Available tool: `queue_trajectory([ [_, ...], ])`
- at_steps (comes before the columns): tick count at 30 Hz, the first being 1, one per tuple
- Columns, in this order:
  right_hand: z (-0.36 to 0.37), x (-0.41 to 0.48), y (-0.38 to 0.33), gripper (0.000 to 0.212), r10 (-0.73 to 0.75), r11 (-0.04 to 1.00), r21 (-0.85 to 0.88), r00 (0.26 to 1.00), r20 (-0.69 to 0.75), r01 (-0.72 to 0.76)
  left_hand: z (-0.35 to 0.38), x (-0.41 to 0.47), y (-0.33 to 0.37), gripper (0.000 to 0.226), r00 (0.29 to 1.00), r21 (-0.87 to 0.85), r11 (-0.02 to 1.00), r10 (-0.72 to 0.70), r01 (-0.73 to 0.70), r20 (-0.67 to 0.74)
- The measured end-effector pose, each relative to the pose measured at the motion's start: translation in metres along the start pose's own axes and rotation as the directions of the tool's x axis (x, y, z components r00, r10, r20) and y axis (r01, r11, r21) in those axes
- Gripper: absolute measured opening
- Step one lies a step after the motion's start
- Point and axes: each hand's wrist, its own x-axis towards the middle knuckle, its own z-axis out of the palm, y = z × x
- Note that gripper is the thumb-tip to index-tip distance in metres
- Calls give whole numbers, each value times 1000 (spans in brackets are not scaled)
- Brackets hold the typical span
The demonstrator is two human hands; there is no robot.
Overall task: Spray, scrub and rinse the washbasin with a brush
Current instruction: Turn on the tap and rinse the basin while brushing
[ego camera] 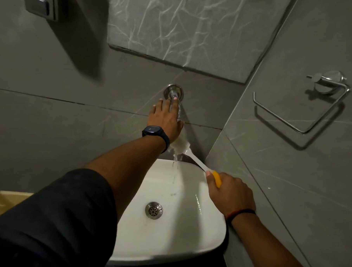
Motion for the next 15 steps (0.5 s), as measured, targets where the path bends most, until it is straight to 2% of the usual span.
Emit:
queue_trajectory([
  [5, -4, -2, 1, 47, -53, 998, -36, 998, -32, 52, 0, -1, -3, 81, 1000, -14, 1000, 14, -13, 22],
  [15, -5, 0, 1, 48, -122, 989, -84, 993, -1, 121, 4, -1, -7, 79, 1000, -36, 999, 21, -20, 20],
])
